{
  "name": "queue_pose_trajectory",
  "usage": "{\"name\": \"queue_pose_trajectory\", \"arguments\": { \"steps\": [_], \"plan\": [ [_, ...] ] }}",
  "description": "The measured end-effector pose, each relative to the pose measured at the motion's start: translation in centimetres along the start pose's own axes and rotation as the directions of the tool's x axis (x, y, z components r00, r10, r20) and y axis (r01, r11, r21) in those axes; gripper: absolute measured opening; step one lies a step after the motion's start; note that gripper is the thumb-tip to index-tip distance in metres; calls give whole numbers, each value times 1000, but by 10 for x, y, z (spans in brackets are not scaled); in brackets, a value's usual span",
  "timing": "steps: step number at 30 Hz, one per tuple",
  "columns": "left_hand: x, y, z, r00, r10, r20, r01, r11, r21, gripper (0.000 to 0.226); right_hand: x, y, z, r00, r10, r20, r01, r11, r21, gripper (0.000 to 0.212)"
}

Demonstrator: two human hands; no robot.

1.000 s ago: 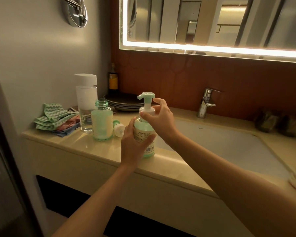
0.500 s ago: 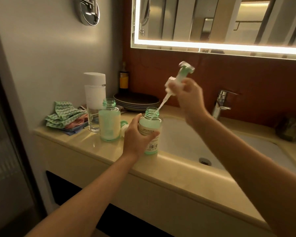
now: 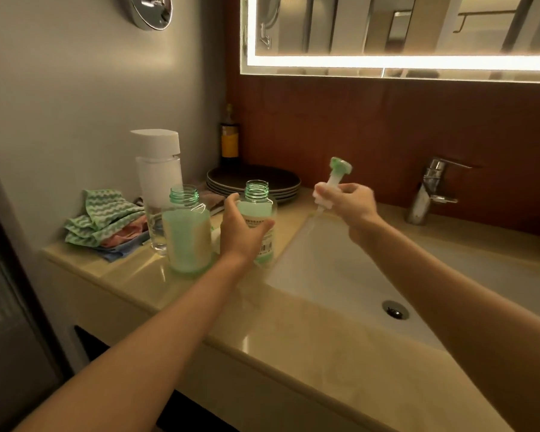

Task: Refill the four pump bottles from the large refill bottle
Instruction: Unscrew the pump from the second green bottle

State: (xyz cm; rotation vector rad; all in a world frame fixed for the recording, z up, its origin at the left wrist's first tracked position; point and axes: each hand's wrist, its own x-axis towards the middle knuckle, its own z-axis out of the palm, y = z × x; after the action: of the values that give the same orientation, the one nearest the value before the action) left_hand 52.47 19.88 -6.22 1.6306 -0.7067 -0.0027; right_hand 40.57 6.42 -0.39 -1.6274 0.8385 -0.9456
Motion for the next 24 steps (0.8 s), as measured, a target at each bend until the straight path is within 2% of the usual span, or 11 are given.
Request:
{"name": "queue_pose_trajectory", "arguments": {
  "steps": [3,7,16,22,24],
  "plan": [
    [14,-3,7,1000,-2,-26,3,999,39,78,24,14,23,996,51,68,-45,995,-89,42],
    [30,-8,12,999,-17,-48,19,999,43,80,47,31,55,983,122,134,-94,976,-198,54],
    [41,-10,10,996,-23,-87,29,998,64,92,61,45,89,968,163,191,-39,850,-525,47],
    [35,-3,4,997,34,-73,-29,997,73,91,60,39,97,967,169,190,-39,836,-547,53],
    [34,0,2,997,41,-69,-37,997,61,90,59,36,98,964,175,199,-33,824,-566,50]
  ]
}}
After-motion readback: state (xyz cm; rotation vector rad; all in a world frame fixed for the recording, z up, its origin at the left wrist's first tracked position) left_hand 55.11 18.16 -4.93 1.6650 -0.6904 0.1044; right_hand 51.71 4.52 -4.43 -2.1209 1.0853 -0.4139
